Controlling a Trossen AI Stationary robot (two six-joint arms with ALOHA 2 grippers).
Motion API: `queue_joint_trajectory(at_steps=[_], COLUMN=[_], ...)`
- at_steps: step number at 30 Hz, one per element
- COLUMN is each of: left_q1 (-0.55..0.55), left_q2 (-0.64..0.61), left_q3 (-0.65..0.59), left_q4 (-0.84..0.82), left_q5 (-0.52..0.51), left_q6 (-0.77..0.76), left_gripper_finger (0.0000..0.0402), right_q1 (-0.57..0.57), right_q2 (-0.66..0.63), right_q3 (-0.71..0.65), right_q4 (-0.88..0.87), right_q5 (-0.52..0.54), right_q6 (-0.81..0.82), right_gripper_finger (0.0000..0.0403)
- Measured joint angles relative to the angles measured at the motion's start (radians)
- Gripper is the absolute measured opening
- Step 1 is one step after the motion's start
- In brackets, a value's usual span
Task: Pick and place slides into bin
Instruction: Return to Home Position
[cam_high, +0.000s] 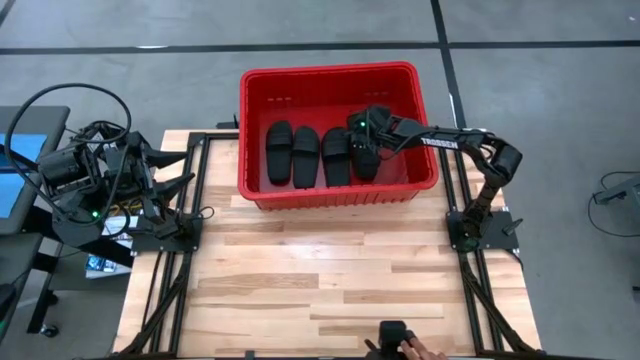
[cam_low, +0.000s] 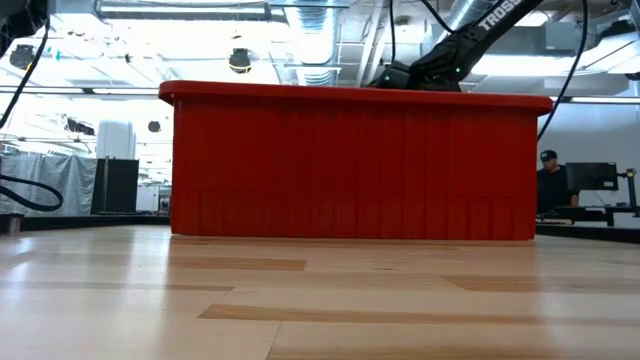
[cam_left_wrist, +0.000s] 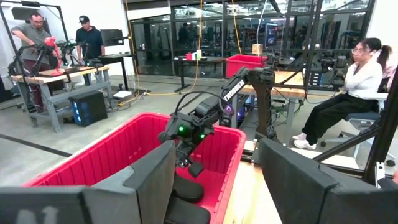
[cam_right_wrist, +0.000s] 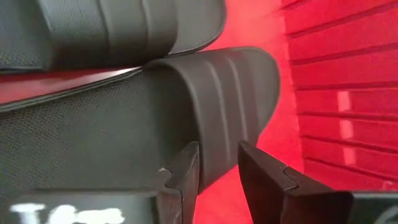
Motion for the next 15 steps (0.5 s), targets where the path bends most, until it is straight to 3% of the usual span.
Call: queue_joint_trajectory(at_steps=[15], left_q1=[0.0], left_q2=[0.0], left_q3=[0.0], left_q4=[0.0], left_q5=[-0.014], left_q6=[0.005], left_gripper_finger=[0.0224], right_q1=[0.013], right_q2=[-0.224], right_q3=[0.0], right_q4=[0.018], right_q5=[-0.001], right_q6=[0.02], right_gripper_finger=[0.0103])
